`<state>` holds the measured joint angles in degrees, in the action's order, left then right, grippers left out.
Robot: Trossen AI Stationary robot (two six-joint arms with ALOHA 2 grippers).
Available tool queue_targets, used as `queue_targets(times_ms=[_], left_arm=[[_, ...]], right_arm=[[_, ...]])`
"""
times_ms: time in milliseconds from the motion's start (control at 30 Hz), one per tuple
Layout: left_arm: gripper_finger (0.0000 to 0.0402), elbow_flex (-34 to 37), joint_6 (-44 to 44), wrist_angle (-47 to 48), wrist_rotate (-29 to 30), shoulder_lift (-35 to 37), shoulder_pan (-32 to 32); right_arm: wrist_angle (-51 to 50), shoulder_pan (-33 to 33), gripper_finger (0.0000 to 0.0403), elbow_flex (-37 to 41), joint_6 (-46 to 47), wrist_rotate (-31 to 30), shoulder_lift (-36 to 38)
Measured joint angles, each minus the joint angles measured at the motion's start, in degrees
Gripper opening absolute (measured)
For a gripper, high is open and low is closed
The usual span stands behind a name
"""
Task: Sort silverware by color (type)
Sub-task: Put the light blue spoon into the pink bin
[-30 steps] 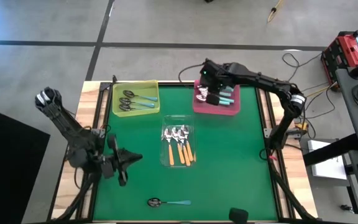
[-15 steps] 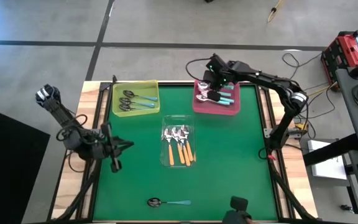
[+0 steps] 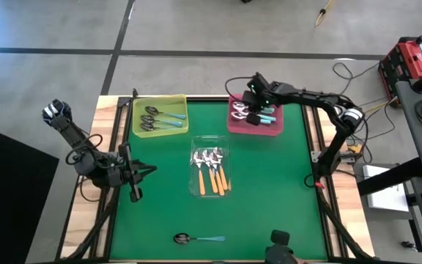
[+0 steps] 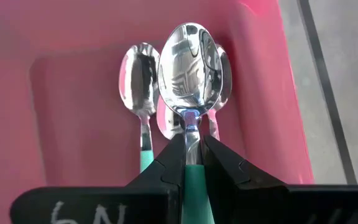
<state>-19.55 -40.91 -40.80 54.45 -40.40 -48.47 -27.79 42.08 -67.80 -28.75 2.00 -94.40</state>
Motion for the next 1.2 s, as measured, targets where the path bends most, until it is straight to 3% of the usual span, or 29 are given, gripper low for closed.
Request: queue_targets(times_ms=[467,900,1200], left_arm=[[0.0,0.0,0.0,0.0,0.0,0.0,0.0],[0.0,0.0,0.2,0.0,0.0,0.0,0.0],[0.0,0.0,0.3,0.0,0.1,0.0,0.0]], right_arm=[[12.2,1.0,0.0029,10.0,-0.4,2.1,2.8],[23.3,5.3,0.0029,17.5,0.2,13.6,7.2],[26.9,5.7,0.0029,19.4,0.2,16.2,5.6]])
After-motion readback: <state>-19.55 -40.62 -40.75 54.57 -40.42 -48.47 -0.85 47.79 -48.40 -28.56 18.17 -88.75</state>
